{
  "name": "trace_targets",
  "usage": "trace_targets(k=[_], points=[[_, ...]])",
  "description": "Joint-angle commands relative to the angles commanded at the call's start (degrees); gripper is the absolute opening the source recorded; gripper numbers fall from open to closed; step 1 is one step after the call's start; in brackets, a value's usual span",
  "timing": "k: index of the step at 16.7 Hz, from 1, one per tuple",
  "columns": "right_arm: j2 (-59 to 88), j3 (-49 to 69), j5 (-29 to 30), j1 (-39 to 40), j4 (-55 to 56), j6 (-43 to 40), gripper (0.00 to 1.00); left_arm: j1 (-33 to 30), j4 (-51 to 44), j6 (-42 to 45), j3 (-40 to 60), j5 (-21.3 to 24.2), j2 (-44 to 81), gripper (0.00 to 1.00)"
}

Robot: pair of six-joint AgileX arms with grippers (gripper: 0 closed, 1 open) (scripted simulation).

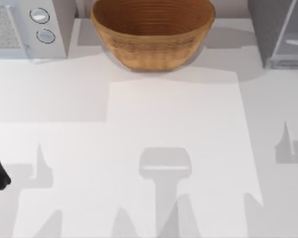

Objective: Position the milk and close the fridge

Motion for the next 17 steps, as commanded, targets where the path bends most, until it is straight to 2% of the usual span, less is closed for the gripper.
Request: trace_targets(k=[6, 14, 17], points=[[-21.6, -9.5, -0.3, -0.4, -11.6, 0.3, 1.0, 0.0, 0.0, 0.0, 0.0, 0.0, 0.0, 1.0], [-24.3, -10.3, -0.5, -0.6, -13.3, 0.4, 1.0, 0.0, 0.0, 0.0, 0.0, 0.0, 0.0, 1.0], [-27.7, -7.2, -0.5, -0.5, -17.0, 0.1, 1.0, 0.0, 0.0, 0.0, 0.0, 0.0, 0.0, 1.0]])
